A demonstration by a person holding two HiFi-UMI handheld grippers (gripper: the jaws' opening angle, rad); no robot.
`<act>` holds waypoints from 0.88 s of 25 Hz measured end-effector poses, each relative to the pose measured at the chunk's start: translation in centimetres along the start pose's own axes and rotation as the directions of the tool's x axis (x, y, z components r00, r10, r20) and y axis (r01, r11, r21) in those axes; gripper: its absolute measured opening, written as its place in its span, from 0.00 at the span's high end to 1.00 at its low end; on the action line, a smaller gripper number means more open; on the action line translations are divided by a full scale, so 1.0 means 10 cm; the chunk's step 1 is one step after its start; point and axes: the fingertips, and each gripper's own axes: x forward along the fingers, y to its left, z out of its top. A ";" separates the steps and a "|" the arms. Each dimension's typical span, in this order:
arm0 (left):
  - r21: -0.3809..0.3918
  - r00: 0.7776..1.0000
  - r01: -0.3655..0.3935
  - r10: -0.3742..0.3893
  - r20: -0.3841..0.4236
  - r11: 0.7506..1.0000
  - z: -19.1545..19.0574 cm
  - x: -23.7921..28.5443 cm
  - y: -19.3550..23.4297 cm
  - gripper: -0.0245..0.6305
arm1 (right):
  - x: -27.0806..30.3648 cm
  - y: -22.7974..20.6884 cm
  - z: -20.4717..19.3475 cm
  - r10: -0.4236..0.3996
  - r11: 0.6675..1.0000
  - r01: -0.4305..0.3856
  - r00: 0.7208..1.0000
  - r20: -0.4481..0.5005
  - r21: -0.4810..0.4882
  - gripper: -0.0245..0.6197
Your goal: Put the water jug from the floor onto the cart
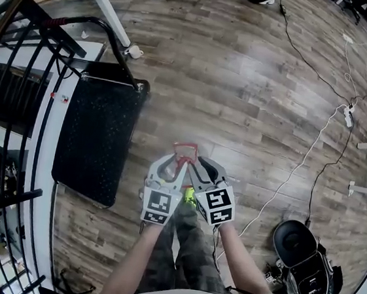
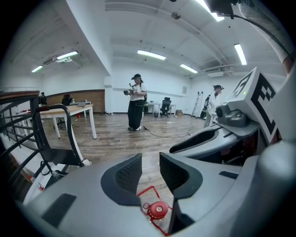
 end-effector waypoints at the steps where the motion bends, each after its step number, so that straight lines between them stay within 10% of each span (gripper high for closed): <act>1: -0.002 1.000 -0.003 0.003 -0.003 1.000 -0.06 0.04 0.03 0.81 | 0.05 0.00 -0.05 0.001 1.000 -0.001 1.000 -0.003 0.004 0.82; 22: -0.037 0.999 -0.022 0.020 -0.040 0.999 -1.12 0.78 0.24 0.81 | 0.90 -0.41 -0.97 -0.059 0.997 0.061 0.997 -0.058 0.039 0.79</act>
